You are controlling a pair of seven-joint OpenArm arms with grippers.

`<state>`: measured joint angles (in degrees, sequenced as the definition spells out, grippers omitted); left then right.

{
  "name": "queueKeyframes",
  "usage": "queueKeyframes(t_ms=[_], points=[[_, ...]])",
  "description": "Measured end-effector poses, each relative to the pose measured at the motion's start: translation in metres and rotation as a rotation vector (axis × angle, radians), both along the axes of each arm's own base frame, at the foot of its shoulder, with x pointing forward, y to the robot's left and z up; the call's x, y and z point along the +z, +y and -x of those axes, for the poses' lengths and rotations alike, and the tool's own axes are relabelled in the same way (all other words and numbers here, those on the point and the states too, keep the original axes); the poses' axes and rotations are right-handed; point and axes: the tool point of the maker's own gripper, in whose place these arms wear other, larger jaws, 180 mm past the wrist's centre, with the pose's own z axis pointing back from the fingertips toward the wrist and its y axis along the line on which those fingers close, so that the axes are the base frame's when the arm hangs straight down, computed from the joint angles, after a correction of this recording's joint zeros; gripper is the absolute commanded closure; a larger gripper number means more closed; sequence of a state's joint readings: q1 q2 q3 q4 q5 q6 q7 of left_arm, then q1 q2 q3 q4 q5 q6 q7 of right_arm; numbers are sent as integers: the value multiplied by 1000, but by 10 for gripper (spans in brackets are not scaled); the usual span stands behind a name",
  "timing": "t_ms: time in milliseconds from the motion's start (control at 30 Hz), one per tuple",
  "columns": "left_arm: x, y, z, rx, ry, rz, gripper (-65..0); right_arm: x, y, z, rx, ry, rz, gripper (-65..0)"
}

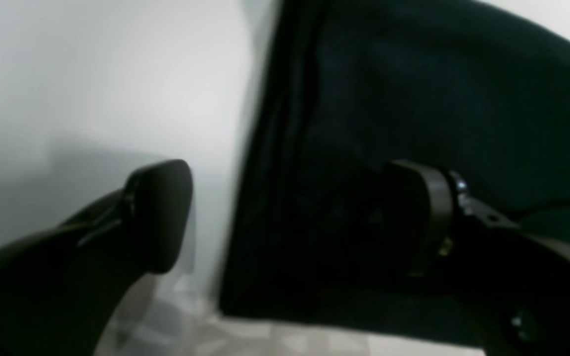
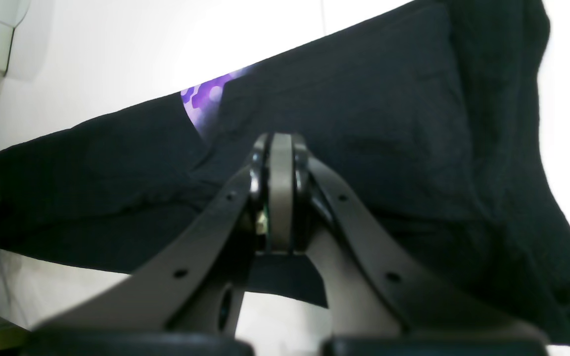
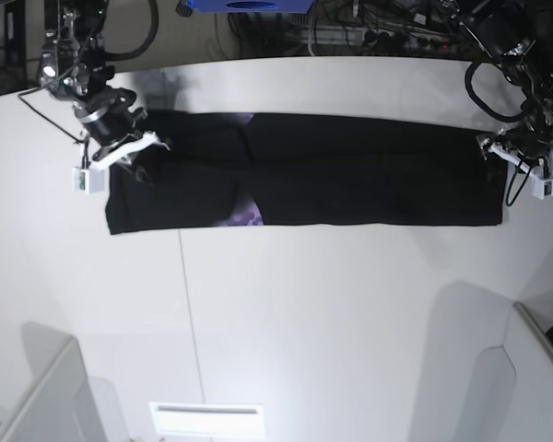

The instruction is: Fold the T-shirt properly

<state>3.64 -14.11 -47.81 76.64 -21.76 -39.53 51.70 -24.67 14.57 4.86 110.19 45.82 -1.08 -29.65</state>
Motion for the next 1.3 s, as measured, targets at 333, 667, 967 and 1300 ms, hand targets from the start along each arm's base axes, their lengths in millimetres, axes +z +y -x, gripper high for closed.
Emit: queueKeyframes(t_ms=[333, 667, 967, 1300], points=[[-5, -1, 0, 22, -37, 26, 0, 0, 0, 0, -1, -1, -1, 0], [0, 22, 29, 86, -64, -22, 0, 0, 0, 0, 0, -2, -1, 0], [62, 25, 30, 4, -164, -223, 0, 0, 0, 0, -1, -1, -1, 0], [80, -56, 26, -184, -211, -240, 0, 1, 6, -1, -11, -4, -24, 0]])
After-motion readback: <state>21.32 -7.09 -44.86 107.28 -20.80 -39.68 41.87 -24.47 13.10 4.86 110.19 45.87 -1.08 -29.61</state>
